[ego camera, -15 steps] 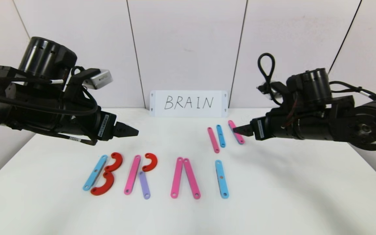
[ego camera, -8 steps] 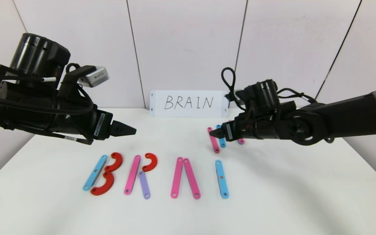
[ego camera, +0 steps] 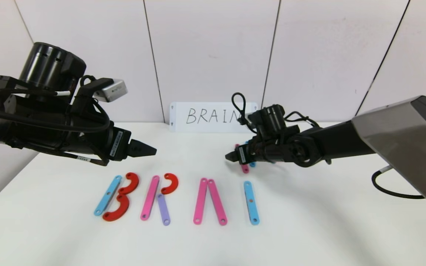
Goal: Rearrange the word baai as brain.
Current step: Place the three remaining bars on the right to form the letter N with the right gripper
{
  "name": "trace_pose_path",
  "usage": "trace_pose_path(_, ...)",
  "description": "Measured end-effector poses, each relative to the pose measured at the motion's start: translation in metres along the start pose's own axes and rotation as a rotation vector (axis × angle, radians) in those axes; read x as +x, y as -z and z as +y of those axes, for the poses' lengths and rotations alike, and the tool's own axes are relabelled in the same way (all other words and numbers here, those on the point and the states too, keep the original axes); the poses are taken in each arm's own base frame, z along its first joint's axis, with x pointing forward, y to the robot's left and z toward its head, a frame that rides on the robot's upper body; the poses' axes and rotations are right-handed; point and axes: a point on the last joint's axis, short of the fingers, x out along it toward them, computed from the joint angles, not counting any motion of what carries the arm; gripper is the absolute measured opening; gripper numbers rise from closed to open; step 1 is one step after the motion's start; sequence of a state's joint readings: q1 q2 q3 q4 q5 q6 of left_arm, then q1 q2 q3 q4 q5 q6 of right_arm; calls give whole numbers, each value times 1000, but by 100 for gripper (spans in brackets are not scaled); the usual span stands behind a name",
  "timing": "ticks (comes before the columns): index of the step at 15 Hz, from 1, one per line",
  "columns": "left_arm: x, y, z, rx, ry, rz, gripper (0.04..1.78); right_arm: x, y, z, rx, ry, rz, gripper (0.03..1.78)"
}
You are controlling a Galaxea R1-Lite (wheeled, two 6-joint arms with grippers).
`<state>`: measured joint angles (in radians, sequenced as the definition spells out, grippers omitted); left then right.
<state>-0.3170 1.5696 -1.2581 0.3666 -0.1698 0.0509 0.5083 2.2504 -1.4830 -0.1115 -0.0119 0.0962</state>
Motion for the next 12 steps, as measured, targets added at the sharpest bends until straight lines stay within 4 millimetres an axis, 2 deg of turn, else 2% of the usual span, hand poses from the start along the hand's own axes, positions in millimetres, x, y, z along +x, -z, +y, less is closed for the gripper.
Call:
trace_pose_path(6, 3, 1, 0, 0, 4, 8, 174, 24, 6, 6, -9, 19, 10, 174)
trace_pose_path(12, 5, 1, -1, 2, 8, 15, 174, 31, 9, 10, -12, 20, 17, 174)
